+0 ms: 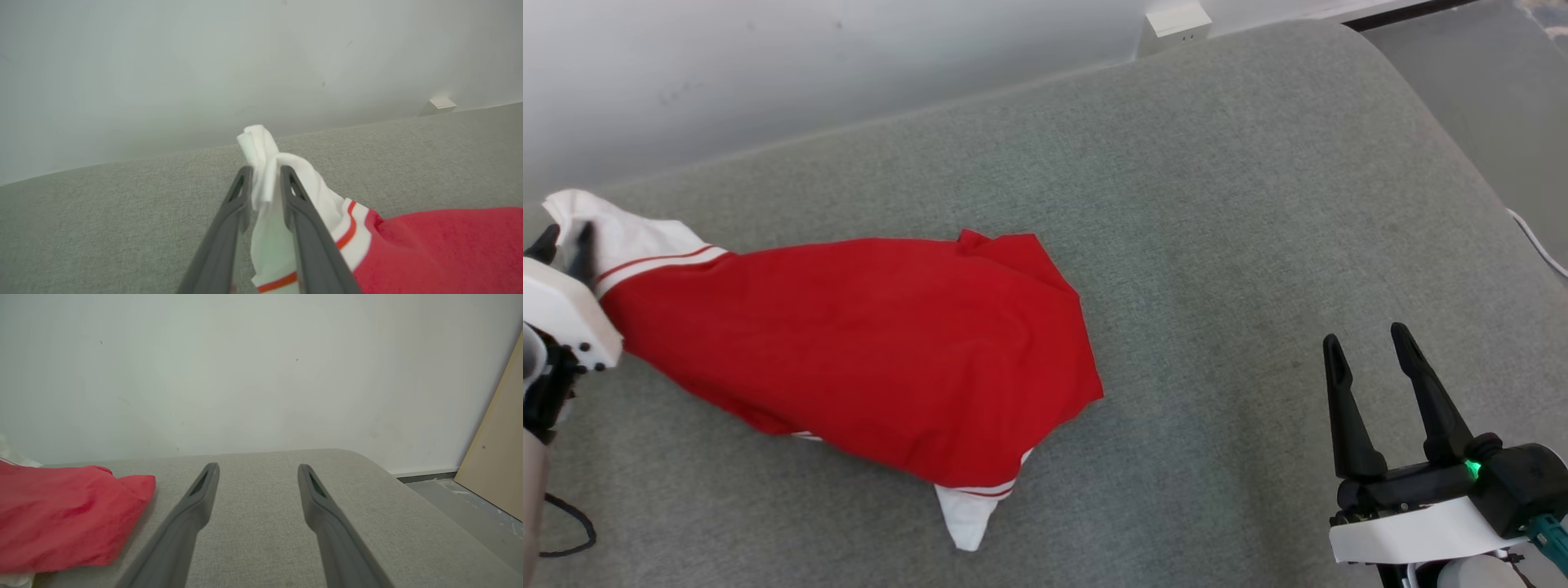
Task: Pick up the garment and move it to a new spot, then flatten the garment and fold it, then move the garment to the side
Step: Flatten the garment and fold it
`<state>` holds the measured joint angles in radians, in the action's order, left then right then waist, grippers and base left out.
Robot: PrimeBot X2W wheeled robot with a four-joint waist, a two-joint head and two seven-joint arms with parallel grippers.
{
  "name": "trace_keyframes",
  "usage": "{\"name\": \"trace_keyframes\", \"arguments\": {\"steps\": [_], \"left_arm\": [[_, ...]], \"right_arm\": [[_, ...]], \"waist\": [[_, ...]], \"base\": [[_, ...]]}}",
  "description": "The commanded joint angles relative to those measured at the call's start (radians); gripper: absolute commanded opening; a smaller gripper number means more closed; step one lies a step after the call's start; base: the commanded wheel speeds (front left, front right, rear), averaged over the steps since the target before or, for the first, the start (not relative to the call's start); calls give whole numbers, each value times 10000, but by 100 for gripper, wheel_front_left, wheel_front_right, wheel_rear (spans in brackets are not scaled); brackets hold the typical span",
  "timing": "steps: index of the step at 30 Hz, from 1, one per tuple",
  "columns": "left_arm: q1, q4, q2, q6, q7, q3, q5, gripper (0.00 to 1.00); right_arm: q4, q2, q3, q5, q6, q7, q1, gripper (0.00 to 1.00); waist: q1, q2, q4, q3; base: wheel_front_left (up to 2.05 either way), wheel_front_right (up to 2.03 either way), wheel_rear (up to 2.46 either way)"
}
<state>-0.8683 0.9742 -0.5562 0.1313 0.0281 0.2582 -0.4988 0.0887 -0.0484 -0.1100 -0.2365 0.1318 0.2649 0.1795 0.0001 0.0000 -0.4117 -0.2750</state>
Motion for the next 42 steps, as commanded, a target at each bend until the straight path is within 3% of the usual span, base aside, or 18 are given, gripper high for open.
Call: {"name": "trace_keyframes", "arguments": {"steps": [1,13,19,23,30,34,42], "left_arm": [[-91,-3,-17,-23,165,193,-174,100],[207,-940,272,-21,1704,1516,-729,100],[1240,-2175,593,-137,2296,1273,-988,100],[2446,-3859,881,-597,2364,801,-777,100],[5288,-6976,1958,-1413,2364,-490,-240,100],[6557,-7965,2827,-1575,2364,-1245,266,100],[7549,-7630,4132,-846,2365,-1767,1180,100]], "right_arm": [[15,-35,45,21,-21,-10,15,100],[197,-40,217,367,-22,-10,-269,100],[230,-40,318,464,-20,-8,-483,100],[219,-40,346,502,-22,-10,-537,100],[233,-38,405,574,-20,-10,-635,100],[274,-37,405,578,-22,-10,-656,100],[325,-37,374,677,-20,-10,-680,100]], "waist": [[-1,0,122,99],[-1,0,1244,1187],[-1,0,1968,1508],[-1,0,2333,1596],[-1,0,2799,1706],[-1,0,2970,1821],[-1,0,3144,2031]], "base": [[0,0,0],[0,0,0],[0,0,0],[0,0,0],[0,0,0],[0,0,0],[0,0,0]]}}
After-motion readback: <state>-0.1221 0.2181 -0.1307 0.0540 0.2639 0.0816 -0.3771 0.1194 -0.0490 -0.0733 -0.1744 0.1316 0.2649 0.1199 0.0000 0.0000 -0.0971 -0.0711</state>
